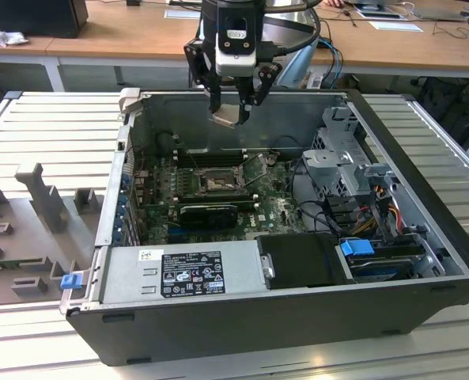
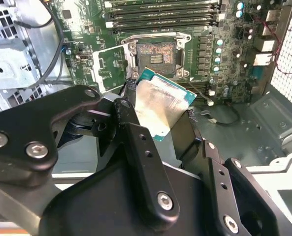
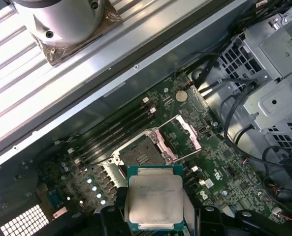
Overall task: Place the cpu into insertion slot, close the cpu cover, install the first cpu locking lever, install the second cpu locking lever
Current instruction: 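Place the cpu into insertion slot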
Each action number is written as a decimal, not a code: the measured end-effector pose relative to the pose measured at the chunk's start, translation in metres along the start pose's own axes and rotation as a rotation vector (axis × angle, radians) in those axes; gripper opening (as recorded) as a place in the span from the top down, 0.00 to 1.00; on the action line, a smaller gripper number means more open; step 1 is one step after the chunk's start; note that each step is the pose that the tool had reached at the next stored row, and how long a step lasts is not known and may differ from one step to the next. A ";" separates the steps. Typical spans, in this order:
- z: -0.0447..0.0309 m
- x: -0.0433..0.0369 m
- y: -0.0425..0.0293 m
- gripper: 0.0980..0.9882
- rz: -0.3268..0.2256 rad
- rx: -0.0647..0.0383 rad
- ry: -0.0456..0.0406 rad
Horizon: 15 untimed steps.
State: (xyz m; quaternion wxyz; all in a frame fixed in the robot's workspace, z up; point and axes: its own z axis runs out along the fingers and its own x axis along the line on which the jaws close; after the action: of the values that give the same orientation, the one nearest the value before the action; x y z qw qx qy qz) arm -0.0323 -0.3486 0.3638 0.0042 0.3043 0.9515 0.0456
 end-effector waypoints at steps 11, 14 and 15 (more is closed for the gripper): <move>0.0004 0.0000 0.0001 0.52 0.207 -0.004 -0.0185; 0.0012 0.0000 0.0001 0.52 0.218 -0.004 -0.0193; 0.0015 0.0000 0.0000 0.52 0.218 -0.004 -0.0192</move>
State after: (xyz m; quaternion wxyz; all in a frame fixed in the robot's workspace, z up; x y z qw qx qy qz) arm -0.0323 -0.3484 0.3624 0.0089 0.4064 0.9126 0.0447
